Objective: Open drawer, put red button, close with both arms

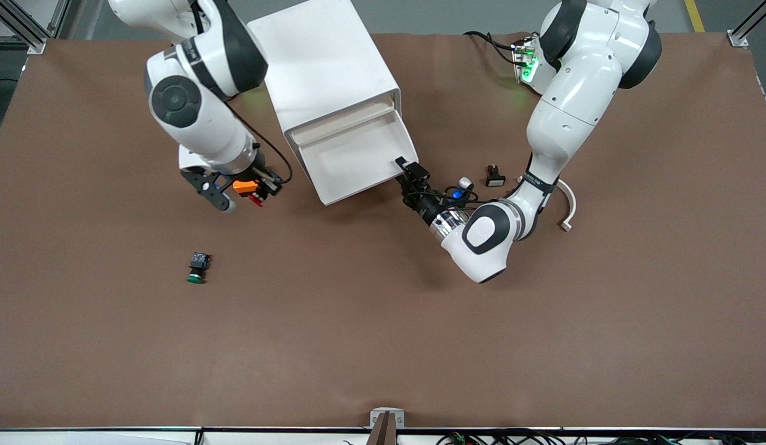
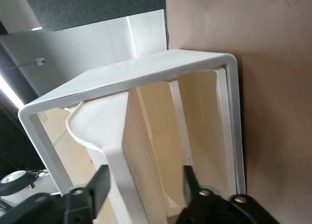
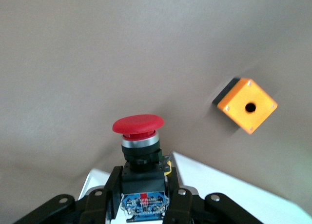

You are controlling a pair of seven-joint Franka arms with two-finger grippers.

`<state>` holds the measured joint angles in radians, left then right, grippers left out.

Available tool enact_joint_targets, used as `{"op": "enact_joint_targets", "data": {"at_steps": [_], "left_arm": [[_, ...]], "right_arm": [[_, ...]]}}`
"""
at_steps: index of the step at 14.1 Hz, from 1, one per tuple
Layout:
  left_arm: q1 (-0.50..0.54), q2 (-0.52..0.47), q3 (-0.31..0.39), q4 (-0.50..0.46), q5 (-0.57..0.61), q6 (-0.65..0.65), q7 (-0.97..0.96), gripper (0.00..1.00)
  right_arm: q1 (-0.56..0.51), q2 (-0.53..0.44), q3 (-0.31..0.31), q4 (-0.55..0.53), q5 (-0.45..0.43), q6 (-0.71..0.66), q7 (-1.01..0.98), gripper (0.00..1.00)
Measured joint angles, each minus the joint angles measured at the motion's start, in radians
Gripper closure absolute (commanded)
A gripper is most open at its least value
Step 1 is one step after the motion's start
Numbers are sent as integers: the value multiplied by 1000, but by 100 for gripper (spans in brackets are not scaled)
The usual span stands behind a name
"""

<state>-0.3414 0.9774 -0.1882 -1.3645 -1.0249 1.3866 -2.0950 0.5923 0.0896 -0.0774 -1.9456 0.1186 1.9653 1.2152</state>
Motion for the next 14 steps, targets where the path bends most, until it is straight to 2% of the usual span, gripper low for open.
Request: {"op": "enact_joint_targets", "data": {"at_steps": [6,11,14], "left_arm": [[20,-3,0,118,8,0,256,1],[20,-7,25,190,72,0,627,0],[19,-26,29,226,161,3,816,0]], "right_arm": [[152,0,1,2,0,33,258,100],[245,9,0,-3,0,116,430,100],[289,48,0,-4,0,181,503,100]]}}
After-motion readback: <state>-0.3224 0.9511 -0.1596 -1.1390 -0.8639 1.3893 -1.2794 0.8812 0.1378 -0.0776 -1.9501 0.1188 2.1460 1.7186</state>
